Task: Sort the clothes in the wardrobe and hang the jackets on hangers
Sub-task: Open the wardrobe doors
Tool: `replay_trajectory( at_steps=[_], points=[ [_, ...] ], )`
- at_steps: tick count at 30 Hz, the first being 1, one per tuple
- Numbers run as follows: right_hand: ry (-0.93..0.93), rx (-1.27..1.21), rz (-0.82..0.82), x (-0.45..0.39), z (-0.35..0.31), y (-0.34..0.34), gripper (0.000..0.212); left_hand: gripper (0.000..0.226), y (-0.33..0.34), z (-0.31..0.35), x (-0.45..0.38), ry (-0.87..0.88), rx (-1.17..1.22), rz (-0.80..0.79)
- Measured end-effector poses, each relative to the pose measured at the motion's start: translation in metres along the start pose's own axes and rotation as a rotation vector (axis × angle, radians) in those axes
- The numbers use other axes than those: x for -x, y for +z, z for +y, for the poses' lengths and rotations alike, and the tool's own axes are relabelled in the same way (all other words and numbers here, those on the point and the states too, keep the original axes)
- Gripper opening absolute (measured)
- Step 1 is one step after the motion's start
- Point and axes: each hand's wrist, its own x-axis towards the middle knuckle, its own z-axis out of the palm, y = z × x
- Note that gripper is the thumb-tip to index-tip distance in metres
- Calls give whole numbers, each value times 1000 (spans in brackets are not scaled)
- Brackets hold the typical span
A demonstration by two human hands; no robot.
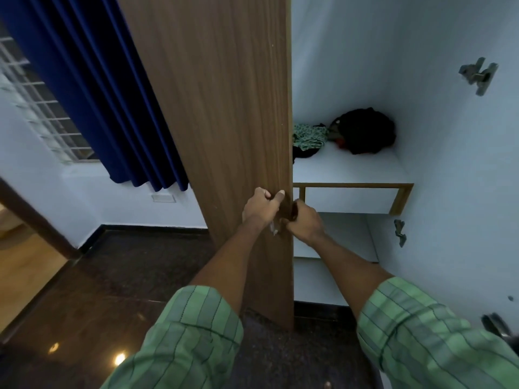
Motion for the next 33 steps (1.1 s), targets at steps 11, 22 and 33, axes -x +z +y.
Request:
replay_trajectory(
  at_steps=[11,22,33],
  points=[
    [-123,-32,-165,107,-71,60,17,82,-99,-78,108,79,-71,-22],
    [-358,23,-297,164,-170,146,36,59,-204,-155,162,10,-311,115],
    [-393,70,-710,176,-234,186,88,26,-243,-187,190,-290,-165,600]
  ],
)
